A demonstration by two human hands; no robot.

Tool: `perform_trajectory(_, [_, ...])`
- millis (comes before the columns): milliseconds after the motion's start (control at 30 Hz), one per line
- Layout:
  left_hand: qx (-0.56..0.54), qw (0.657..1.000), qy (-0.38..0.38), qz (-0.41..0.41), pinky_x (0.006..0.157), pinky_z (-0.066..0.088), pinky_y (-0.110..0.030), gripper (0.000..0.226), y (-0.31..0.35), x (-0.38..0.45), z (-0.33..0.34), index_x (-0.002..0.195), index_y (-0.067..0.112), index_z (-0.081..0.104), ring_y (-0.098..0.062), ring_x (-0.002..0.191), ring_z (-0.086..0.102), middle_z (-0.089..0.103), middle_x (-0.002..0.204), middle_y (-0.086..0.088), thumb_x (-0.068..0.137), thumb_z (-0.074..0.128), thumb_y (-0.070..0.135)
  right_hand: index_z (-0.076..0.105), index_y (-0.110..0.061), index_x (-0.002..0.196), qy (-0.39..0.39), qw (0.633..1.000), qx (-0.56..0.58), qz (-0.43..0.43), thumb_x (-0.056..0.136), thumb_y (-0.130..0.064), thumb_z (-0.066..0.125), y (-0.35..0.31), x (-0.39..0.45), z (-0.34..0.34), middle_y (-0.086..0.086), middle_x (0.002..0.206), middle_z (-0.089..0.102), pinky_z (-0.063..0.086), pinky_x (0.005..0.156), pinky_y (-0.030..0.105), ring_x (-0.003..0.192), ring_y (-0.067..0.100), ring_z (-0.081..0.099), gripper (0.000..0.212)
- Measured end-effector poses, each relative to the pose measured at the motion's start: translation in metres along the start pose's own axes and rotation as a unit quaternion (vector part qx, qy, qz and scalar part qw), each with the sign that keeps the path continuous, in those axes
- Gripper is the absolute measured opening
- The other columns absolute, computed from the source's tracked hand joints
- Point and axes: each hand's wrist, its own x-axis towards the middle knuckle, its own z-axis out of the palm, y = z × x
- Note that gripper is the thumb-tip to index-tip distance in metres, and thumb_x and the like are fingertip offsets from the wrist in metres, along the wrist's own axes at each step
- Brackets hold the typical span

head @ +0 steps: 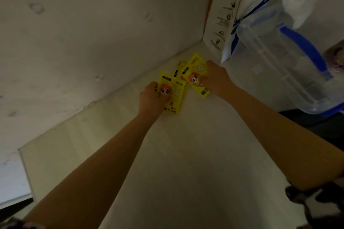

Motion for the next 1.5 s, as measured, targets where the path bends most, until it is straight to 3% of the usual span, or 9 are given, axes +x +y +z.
perform_trajectory(133, [0.027,1.0,-0.001,-0.009,0.049,0.033,-0.02,0.019,-0.003,0.009,0.009,0.089,0.009,0.056,-0.02,0.075,0.053,0.055,0.078,0.0,0.081,0.07,0.02,0.046,-0.001,0.118,-0.014,0.999,-0.043,-0.009,0.093,-0.016,0.052,0.001,0.03,0.009,0.02,0.117,0.052,0.041,0.068,0.031,0.103,0.032,0.053,0.03])
perform_trajectory(333, [0.154,0.988,0.008,0.006,0.083,0.031,-0.031,0.041,-0.019,0.019,0.019,0.108,0.008,0.056,-0.032,0.113,0.044,0.051,0.12,-0.014,0.08,0.067,0.034,0.039,-0.004,0.135,-0.007,0.987,-0.158,-0.034,0.086,-0.037,0.062,0.007,0.048,0.017,0.02,0.141,0.033,0.031,0.104,0.041,0.129,0.038,0.031,0.063])
perform_trajectory(533, [0.153,0.987,-0.042,0.014,0.096,0.036,-0.038,0.044,-0.013,0.014,0.026,0.119,0.008,0.052,-0.036,0.116,0.042,0.042,0.129,-0.018,0.084,0.067,0.03,0.034,-0.004,0.136,-0.015,0.985,-0.162,-0.052,0.09,-0.032,0.057,0.009,0.046,0.022,0.017,0.138,0.039,0.035,0.099,0.046,0.126,0.036,0.036,0.058])
perform_trajectory(733, [0.096,0.994,-0.049,0.0,0.075,0.039,-0.031,0.049,-0.007,0.003,0.026,0.129,0.012,0.048,-0.034,0.108,0.052,0.051,0.118,-0.021,0.085,0.066,0.023,0.027,-0.013,0.134,-0.017,0.992,-0.118,0.042,0.086,-0.018,0.063,0.012,0.04,0.026,0.019,0.127,0.043,0.043,0.095,0.05,0.115,0.037,0.047,0.061])
perform_trajectory(900, [0.152,0.986,-0.066,-0.007,0.077,0.045,-0.04,0.056,-0.016,-0.019,0.021,0.138,0.026,0.038,-0.038,0.105,0.056,0.054,0.117,-0.016,0.087,0.061,0.029,0.015,-0.014,0.145,-0.01,0.991,-0.062,0.118,0.084,-0.021,0.066,0.024,0.019,0.025,0.017,0.135,0.045,0.043,0.1,0.053,0.121,0.035,0.048,0.079])
perform_trajectory(1067, [0.157,0.987,-0.041,-0.005,0.07,0.04,-0.033,0.044,-0.033,-0.049,0.01,0.128,0.018,0.047,-0.033,0.098,0.058,0.056,0.109,-0.014,0.087,0.061,0.029,0.046,-0.005,0.125,0.023,0.99,0.074,0.116,0.084,-0.02,0.068,0.03,-0.024,0.019,0.011,0.121,0.057,0.043,0.082,0.03,0.11,0.028,0.055,0.049])
perform_trajectory(1267, [0.056,0.998,0.006,-0.02,0.062,0.043,-0.031,0.018,-0.057,-0.1,-0.004,0.092,0.015,0.052,-0.026,0.079,0.058,0.059,0.083,-0.003,0.081,0.066,0.017,0.058,-0.008,0.11,0.041,0.975,0.189,0.109,0.079,-0.027,0.074,0.035,-0.091,0.026,0.004,0.101,0.061,0.048,0.079,0.033,0.091,0.02,0.057,0.04])
perform_trajectory(1400, [-0.001,0.999,0.032,-0.037,0.055,0.04,-0.028,0.019,-0.07,-0.142,-0.01,0.088,0.016,0.051,-0.013,0.064,0.053,0.054,0.071,0.008,0.082,0.069,0.017,0.063,-0.012,0.109,0.04,0.965,0.227,0.127,0.079,-0.03,0.075,0.046,-0.143,0.036,0.003,0.099,0.065,0.053,0.084,0.038,0.092,0.021,0.063,0.037])
perform_trajectory(1500, [-0.053,0.997,0.028,-0.053,0.064,0.053,-0.036,0.02,-0.081,-0.171,-0.012,0.094,0.012,0.058,-0.019,0.072,0.058,0.057,0.075,0.01,0.08,0.071,0.018,0.064,-0.015,0.108,0.035,0.954,0.26,0.149,0.079,-0.021,0.074,0.055,-0.186,0.046,0.005,0.104,0.068,0.054,0.086,0.039,0.094,0.021,0.065,0.031])
